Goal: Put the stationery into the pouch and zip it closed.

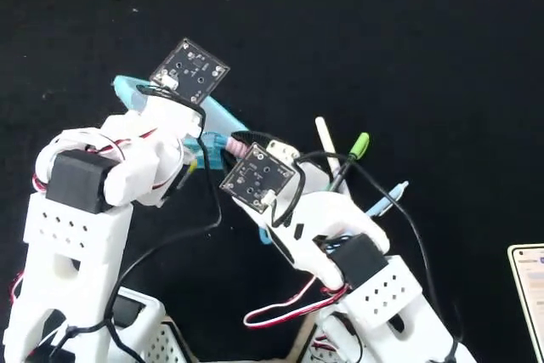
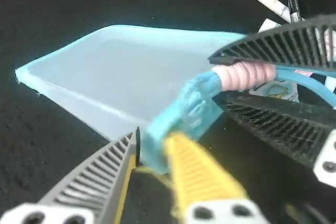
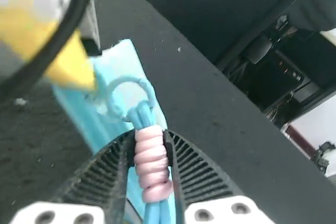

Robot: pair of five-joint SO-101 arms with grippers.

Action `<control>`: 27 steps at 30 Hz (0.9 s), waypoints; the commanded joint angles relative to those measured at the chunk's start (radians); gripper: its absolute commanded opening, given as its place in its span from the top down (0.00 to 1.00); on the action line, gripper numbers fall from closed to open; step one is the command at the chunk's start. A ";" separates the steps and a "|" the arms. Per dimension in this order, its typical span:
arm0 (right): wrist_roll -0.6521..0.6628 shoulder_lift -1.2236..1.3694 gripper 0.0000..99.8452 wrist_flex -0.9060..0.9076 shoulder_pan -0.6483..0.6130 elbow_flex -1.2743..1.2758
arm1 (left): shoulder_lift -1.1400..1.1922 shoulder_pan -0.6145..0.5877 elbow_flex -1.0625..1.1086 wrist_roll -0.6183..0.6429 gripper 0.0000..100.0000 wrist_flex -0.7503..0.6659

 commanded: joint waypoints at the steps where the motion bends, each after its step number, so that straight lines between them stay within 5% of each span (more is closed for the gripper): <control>1: -0.003 -0.013 0.99 0.035 -0.005 -0.065 | -0.008 0.005 -0.013 0.000 0.95 -0.020; 11: -0.003 -0.013 0.99 0.041 0.210 -0.068 | -0.009 0.002 -0.013 0.003 0.97 -0.014; 16: -0.011 -0.013 0.99 0.064 0.348 -0.133 | -0.009 0.004 -0.050 0.107 0.97 -0.026; 27: -0.005 -0.012 0.99 0.281 0.404 -0.420 | 0.002 0.001 -0.208 0.241 0.97 -0.017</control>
